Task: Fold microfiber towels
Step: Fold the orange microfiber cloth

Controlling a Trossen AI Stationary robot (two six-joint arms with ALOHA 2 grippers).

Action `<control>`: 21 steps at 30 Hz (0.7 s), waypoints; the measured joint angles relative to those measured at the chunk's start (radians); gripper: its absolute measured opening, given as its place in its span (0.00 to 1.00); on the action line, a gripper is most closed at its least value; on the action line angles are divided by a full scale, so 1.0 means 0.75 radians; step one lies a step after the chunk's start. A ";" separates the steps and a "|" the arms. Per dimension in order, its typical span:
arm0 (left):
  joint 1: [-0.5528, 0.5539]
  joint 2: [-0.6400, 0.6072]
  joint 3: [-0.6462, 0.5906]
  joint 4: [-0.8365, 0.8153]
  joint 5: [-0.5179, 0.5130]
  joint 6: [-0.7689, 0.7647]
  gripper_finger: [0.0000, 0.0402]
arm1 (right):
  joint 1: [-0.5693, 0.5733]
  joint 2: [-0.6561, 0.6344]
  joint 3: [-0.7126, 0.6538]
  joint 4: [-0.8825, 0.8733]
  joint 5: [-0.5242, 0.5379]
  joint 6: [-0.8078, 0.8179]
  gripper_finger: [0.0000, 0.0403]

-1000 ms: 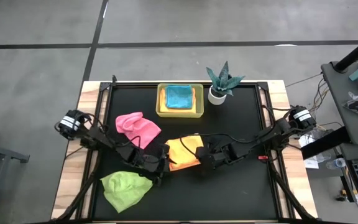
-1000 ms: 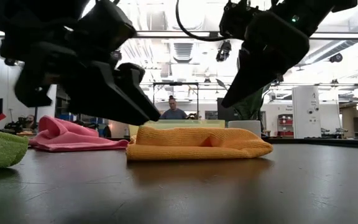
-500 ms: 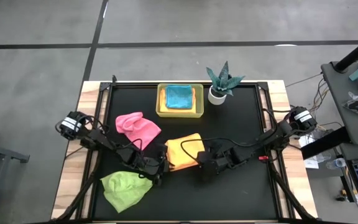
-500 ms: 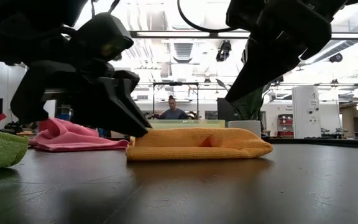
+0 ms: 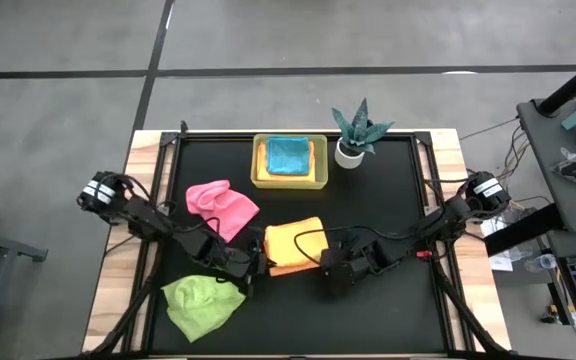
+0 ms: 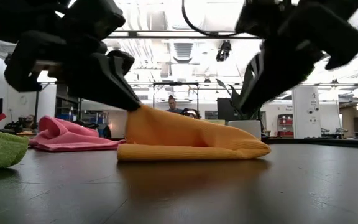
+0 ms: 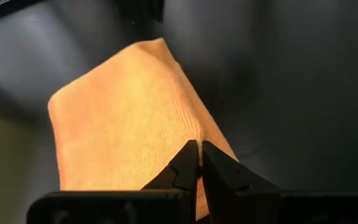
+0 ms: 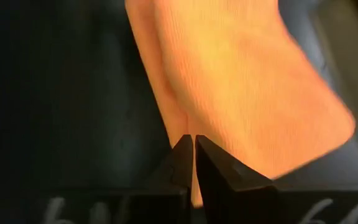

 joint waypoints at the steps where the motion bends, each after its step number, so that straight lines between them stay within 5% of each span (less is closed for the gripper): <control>1: 0.000 -0.004 0.000 -0.010 -0.001 -0.015 0.00 | -0.001 0.000 -0.016 0.001 -0.011 0.012 0.04; 13: -0.001 0.002 -0.016 -0.023 0.000 -0.054 0.00 | -0.002 0.000 -0.205 0.164 0.021 0.004 0.25; 21: 0.000 0.002 -0.016 -0.022 -0.001 -0.055 0.00 | -0.001 0.021 -0.225 0.220 0.039 -0.004 0.25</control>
